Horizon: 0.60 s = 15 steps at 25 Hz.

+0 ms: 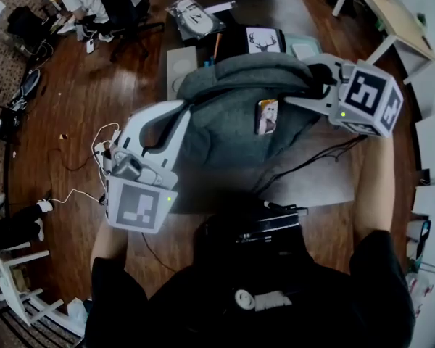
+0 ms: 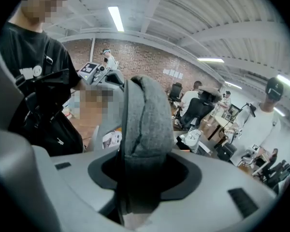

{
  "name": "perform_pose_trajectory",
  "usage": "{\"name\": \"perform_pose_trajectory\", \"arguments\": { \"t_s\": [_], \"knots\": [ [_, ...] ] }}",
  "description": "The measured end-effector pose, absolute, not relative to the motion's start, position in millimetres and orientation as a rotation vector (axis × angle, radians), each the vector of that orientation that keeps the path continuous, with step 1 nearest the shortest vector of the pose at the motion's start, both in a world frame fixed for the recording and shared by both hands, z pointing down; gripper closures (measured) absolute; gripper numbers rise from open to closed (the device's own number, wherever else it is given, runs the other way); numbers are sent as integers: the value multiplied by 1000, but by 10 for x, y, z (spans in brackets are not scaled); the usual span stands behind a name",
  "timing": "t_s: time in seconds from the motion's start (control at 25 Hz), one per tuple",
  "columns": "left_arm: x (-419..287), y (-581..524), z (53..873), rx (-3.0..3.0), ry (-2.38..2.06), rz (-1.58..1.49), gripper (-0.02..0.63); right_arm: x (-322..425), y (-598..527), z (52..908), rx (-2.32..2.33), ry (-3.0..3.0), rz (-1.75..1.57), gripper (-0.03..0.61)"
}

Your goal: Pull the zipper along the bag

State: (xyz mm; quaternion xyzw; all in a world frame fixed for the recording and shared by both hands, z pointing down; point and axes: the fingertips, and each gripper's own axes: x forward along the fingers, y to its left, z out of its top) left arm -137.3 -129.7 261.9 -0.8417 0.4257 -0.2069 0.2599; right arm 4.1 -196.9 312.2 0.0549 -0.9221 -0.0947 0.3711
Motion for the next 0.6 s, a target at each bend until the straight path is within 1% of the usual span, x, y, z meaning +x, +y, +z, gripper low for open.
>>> {"name": "perform_pose_trajectory", "arguments": {
  "t_s": [0.28,0.44,0.6],
  "knots": [
    [-1273,-1362,2581,-2278,1150,-465,601,52,-1969,3097,152,-2362,-223,388],
    [-1342,-1500,2562,-2376,1183,-508,600,34,-2020,3154,156,-2358,-192,388],
    [-1565,-1557,2661,-2431,1298,-492,600,-74,-2010,3085,144,-2497,-206,357]
  ]
}}
